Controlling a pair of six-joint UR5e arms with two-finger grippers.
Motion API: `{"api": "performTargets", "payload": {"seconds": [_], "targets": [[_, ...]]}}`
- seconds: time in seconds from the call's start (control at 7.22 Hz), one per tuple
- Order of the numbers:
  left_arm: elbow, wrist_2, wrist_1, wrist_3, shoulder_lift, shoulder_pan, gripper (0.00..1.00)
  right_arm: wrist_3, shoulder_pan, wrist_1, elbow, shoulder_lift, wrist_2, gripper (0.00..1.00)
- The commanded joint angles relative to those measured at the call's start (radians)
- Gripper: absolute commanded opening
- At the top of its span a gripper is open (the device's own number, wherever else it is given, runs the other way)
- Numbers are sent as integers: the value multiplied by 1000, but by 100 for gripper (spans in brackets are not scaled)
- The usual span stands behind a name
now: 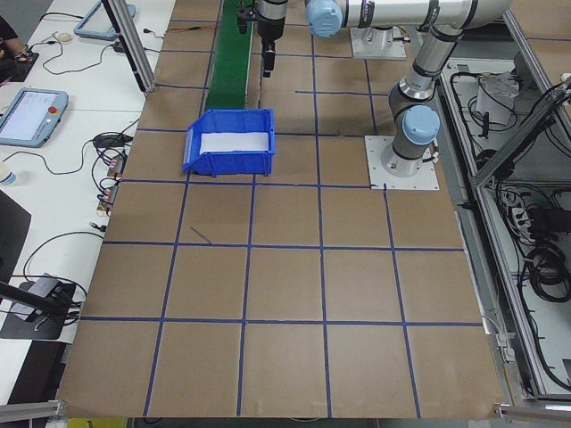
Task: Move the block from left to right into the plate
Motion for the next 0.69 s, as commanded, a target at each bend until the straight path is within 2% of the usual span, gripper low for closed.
{"api": "performTargets", "payload": {"seconds": [0.0, 0.28, 0.55], "targets": [[-4, -1, 0, 2, 1, -1, 100, 177, 239, 77, -56, -4, 8, 100], [-4, 0, -1, 2, 1, 0, 100, 324, 467, 190, -154, -19, 5, 100], [-4, 0, 0, 3, 1, 0, 100, 588, 705, 342, -233, -71, 11, 100]]}}
